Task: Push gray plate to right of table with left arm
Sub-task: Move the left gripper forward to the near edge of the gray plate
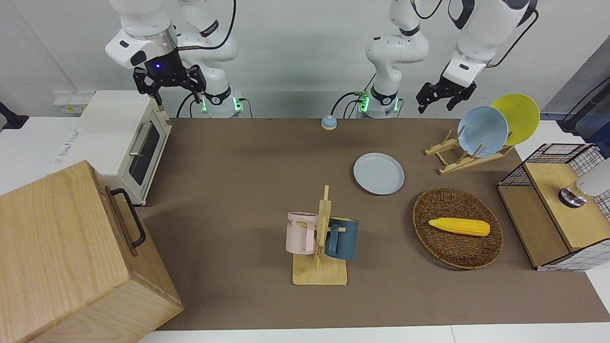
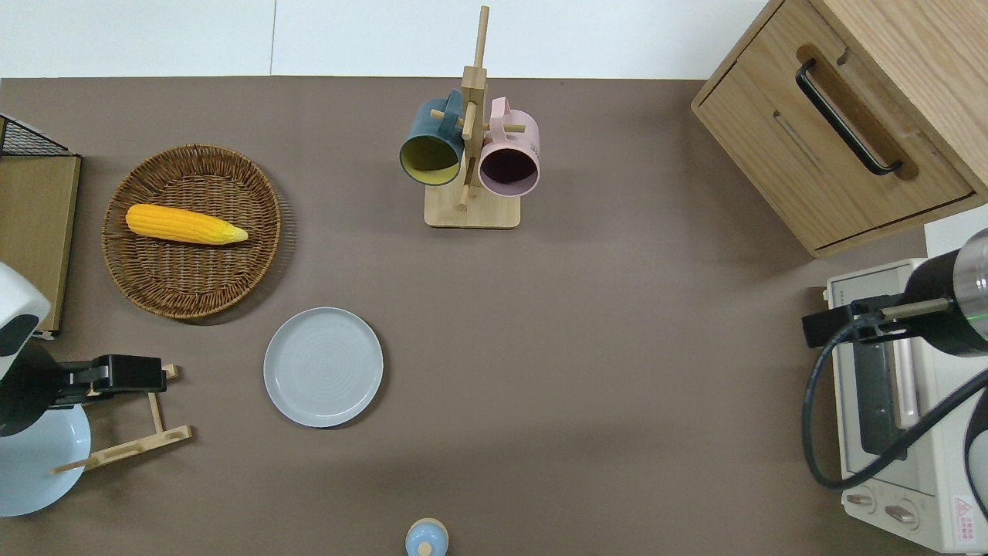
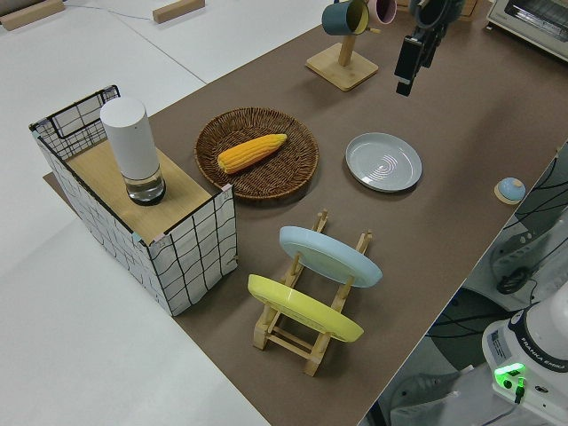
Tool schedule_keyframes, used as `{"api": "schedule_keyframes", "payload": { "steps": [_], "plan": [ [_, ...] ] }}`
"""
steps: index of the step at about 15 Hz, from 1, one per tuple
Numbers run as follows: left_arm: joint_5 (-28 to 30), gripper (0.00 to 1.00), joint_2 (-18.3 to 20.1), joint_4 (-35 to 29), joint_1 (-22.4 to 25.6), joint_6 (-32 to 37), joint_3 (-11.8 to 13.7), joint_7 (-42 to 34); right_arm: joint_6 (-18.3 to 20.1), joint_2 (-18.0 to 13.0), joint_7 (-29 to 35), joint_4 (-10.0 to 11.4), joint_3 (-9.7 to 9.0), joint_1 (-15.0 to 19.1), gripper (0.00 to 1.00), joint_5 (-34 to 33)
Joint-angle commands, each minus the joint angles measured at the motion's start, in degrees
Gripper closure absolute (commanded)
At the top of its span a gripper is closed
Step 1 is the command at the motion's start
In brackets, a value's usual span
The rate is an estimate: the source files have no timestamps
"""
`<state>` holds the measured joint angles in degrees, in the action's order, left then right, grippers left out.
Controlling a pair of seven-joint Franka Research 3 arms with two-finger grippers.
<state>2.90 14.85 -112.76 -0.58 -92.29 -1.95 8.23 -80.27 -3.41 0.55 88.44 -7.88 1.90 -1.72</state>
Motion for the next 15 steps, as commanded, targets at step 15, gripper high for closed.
{"api": "schedule_keyframes", "payload": {
  "steps": [15],
  "plan": [
    [3.3, 0.01, -8.2, -22.4, -0.7, -28.1, 0.5, -2.1, 0.8, -0.5, -0.5, 0.0, -1.09, 1.3, 0.005, -0.5]
  ]
}}
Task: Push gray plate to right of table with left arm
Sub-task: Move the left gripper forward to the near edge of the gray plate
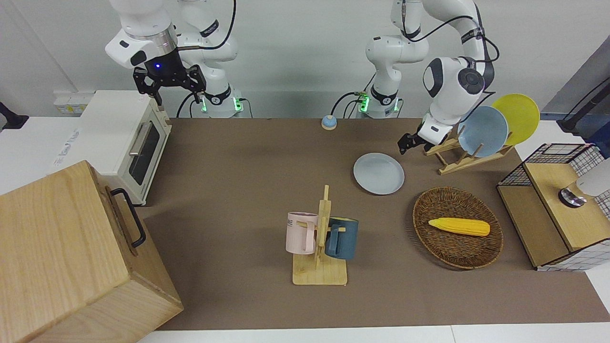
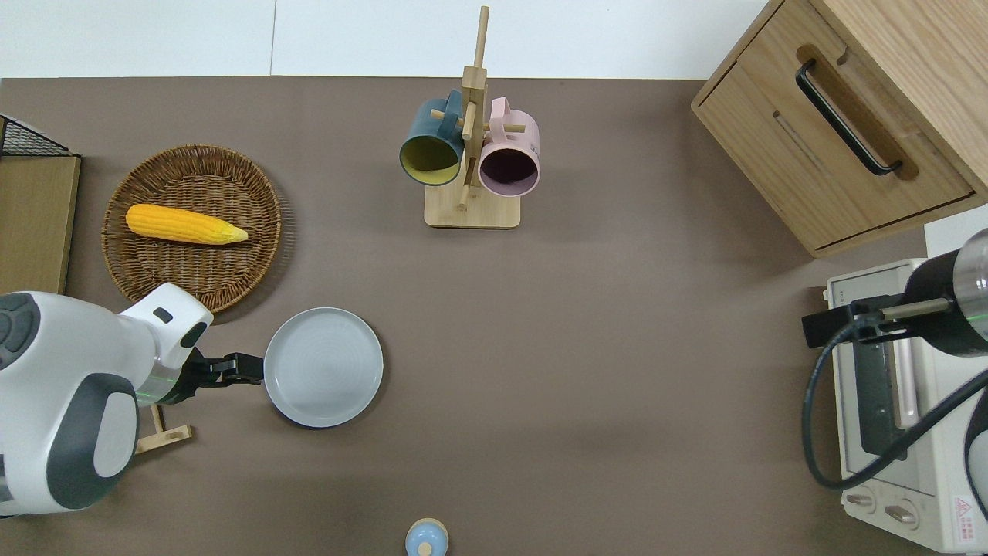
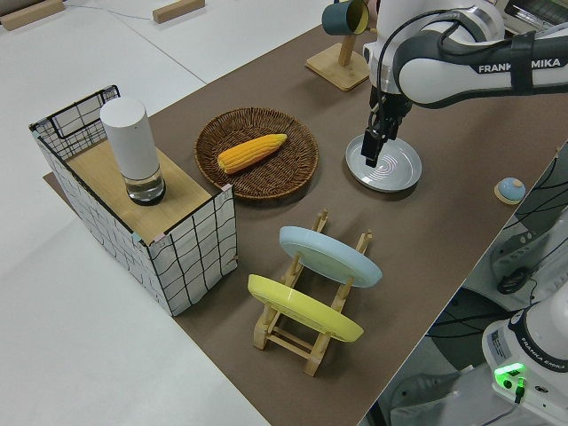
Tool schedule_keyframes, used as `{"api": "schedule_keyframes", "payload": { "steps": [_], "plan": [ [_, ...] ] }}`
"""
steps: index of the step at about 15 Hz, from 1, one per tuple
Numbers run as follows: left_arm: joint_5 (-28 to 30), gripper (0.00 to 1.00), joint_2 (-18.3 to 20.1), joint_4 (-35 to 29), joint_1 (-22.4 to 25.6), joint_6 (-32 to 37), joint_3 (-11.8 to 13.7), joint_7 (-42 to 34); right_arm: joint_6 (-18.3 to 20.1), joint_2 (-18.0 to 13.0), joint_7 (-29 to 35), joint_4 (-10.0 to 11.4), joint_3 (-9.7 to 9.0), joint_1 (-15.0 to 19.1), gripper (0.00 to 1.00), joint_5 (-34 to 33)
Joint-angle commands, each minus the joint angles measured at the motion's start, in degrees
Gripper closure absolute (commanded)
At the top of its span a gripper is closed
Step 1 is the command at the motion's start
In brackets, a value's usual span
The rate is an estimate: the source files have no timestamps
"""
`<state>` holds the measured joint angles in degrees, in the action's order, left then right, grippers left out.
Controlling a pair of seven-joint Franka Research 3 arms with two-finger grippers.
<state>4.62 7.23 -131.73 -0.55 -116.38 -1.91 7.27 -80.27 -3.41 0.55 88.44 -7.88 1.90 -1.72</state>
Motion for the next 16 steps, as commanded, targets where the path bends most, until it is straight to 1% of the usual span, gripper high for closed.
{"api": "schedule_keyframes", "payload": {
  "steps": [1, 2, 3, 6, 8, 10, 12, 16],
  "plan": [
    [1.6, 0.01, -1.8, -3.8, -0.8, -5.3, 0.4, -1.1, 0.8, -0.5, -0.5, 0.0, -1.09, 1.3, 0.005, -0.5],
    [1.6, 0.01, -3.0, -4.3, -0.9, -6.7, 0.2, -1.1, 0.8, -0.5, -0.5, 0.0, -1.09, 1.3, 0.005, -0.5],
    [1.6, 0.01, -3.5, -5.1, -0.9, -8.1, 0.0, -1.1, 0.8, -0.5, -0.5, 0.0, -1.09, 1.3, 0.005, -0.6],
    [1.7, 0.01, -3.4, -6.5, -0.9, -9.9, -0.2, -1.1, 0.8, -0.5, -0.5, 0.0, -1.09, 1.3, 0.005, -0.5],
    [1.7, 0.08, -3.5, -6.6, -0.9, -10.1, -0.3, -1.2, 0.8, -0.5, -0.5, 0.0, -1.09, 1.3, 0.005, -0.6],
    [2.1, 0.13, -3.7, -6.6, -0.8, -10.4, -0.2, -2.4, 0.8, -0.5, -0.5, 0.0, -1.09, 1.3, 0.005, -0.6],
    [3.6, 0.13, -4.2, -6.7, -0.8, -10.8, -0.2, -3.7, 0.8, -0.5, -0.5, 0.0, -1.09, 1.3, 0.005, -0.5],
    [4.0, 0.13, -5.1, -7.7, -0.9, -12.8, -0.3, -4.1, 0.8, -0.5, -0.5, 0.0, -1.09, 1.3, 0.005, -0.5]
  ]
}}
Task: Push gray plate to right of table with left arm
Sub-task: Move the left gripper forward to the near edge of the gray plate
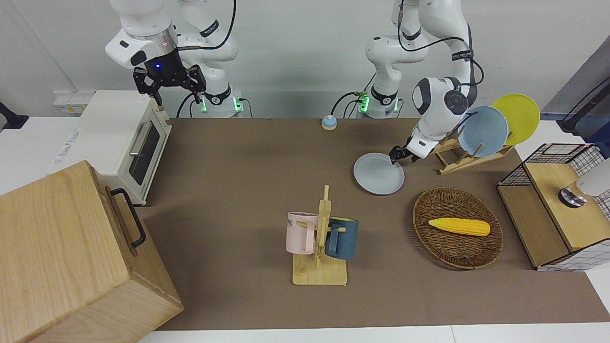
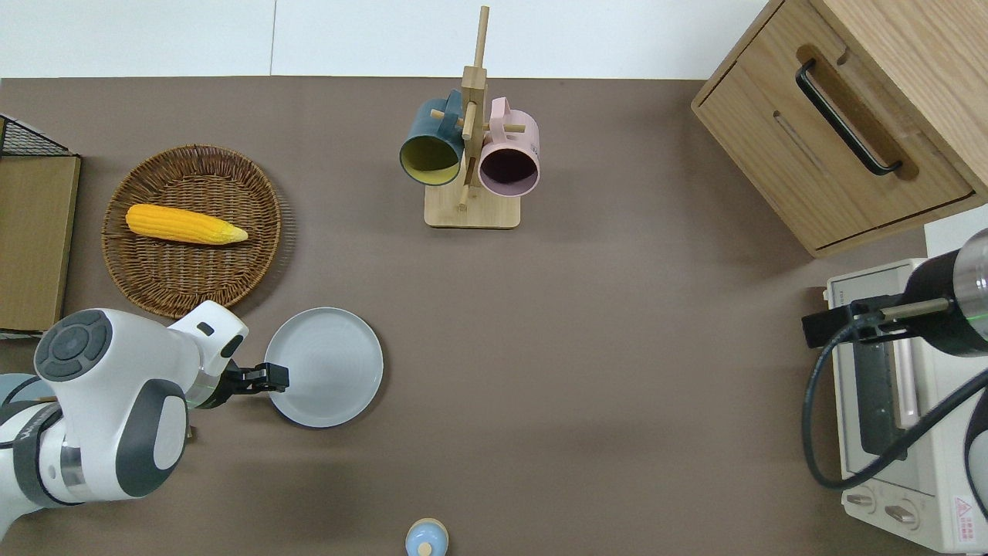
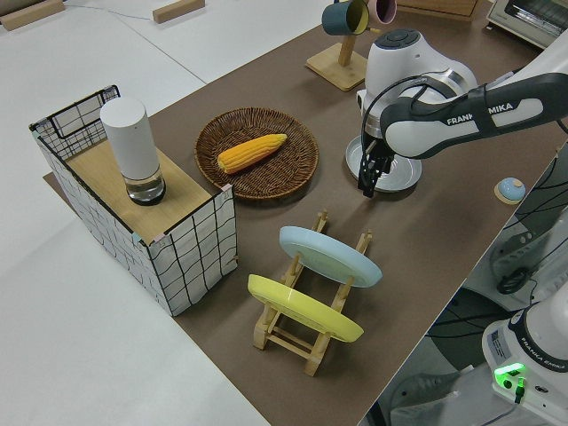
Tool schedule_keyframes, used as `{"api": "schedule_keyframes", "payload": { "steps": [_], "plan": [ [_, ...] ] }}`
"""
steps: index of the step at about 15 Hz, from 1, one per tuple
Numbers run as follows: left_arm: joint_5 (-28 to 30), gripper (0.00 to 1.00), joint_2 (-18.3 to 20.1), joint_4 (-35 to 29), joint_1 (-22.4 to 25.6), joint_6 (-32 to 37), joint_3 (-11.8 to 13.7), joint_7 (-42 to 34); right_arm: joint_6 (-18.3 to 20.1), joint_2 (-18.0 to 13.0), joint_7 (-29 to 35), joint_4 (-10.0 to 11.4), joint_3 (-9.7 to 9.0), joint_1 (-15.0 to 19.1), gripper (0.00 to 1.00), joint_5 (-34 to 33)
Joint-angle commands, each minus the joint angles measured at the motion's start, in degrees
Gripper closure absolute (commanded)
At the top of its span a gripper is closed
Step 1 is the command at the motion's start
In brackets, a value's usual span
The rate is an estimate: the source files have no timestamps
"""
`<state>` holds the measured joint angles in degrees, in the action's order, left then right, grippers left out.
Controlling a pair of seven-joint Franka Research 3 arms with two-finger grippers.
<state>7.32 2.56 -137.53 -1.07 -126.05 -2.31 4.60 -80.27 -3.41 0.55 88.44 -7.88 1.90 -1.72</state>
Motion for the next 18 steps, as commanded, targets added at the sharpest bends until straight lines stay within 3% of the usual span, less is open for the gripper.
{"api": "schedule_keyframes", "payload": {
  "steps": [1, 6, 14, 18],
  "plan": [
    [1.3, 0.13, -0.6, -2.0, -0.3, -3.3, 0.1, -1.4, 0.8, -0.5, -0.5, 0.0, -1.09, 1.3, 0.005, -0.5],
    [1.4, 0.22, -1.4, -2.0, -0.3, -4.3, 0.1, -1.4, 0.8, -0.5, -0.5, 0.0, -1.09, 1.3, 0.005, -0.5],
    [4.6, 0.83, -2.0, -1.9, -1.6, -5.1, 0.1, -1.5, 0.8, -0.5, -0.5, 0.0, -1.09, 1.3, 0.005, -0.5],
    [5.7, 0.92, -2.1, -1.9, -2.5, -5.3, 0.0, -0.9, 0.8, -0.5, -0.5, 0.0, -1.09, 1.3, 0.005, -0.5]
  ]
}}
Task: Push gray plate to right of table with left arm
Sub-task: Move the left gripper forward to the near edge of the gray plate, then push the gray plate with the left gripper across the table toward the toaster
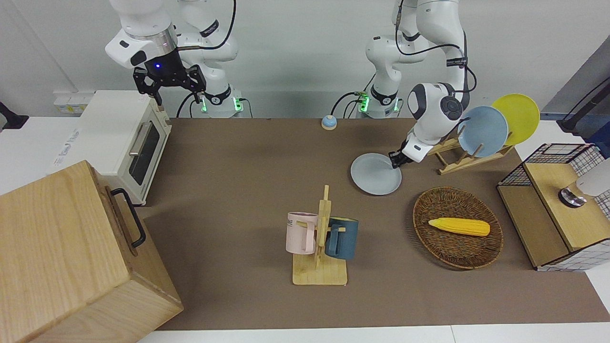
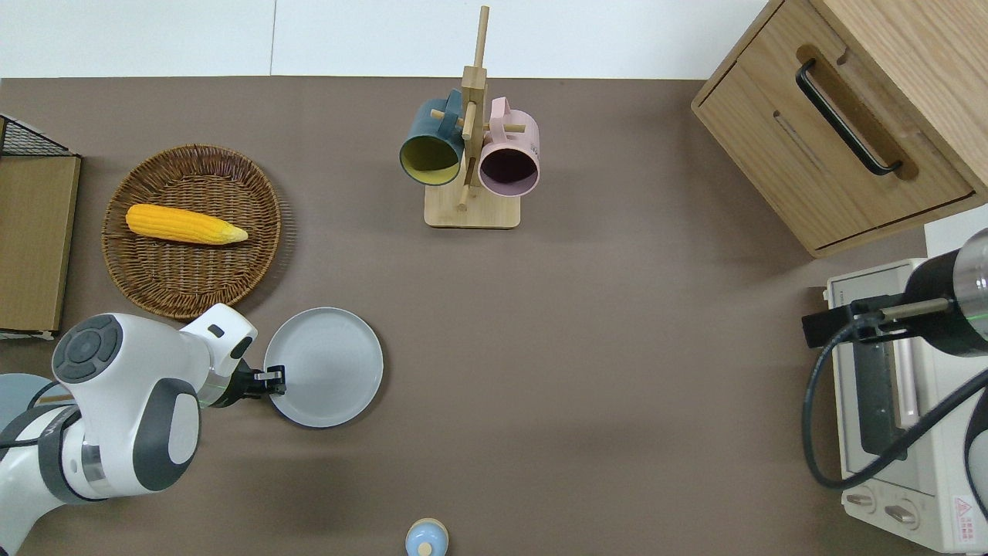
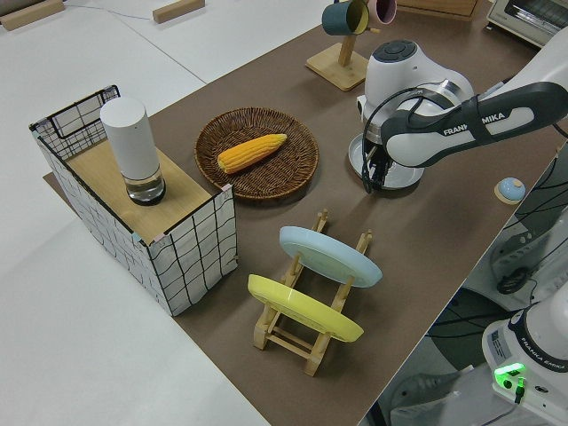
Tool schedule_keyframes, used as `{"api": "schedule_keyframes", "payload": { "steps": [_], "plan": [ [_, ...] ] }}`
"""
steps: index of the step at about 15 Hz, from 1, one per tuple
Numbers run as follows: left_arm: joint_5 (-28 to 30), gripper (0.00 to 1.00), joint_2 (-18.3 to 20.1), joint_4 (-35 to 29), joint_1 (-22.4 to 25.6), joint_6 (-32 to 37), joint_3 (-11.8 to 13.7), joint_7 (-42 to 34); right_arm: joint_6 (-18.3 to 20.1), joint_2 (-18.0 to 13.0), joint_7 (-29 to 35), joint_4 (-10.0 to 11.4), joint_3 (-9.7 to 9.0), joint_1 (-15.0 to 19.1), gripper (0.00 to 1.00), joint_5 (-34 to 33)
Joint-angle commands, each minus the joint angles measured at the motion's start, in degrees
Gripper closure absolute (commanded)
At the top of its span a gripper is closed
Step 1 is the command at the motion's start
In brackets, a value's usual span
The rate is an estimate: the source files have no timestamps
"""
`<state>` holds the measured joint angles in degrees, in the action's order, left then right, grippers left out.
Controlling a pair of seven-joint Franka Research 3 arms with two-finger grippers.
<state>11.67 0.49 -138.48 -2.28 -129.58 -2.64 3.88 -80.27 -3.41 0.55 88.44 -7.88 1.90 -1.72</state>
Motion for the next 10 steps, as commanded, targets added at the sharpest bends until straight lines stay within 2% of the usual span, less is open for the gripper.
{"api": "schedule_keyframes", "payload": {
  "steps": [1, 5, 10],
  "plan": [
    [1.5, 0.94, -0.1, -0.9, -1.8, -1.7, 0.4, 0.0, 0.8, -0.5, -0.5, 0.0, -1.09, 1.3, 0.005, -0.5],
    [5.0, 1.0, -0.1, -0.8, -4.4, -1.7, 0.4, 1.2, 0.8, -0.5, -0.5, 0.0, -1.09, 1.3, 0.005, -0.6],
    [5.1, 1.0, -0.1, -0.7, -9.5, -3.3, 0.4, 8.8, 0.8, -0.5, -0.5, 0.0, -1.09, 1.3, 0.005, -0.5]
  ]
}}
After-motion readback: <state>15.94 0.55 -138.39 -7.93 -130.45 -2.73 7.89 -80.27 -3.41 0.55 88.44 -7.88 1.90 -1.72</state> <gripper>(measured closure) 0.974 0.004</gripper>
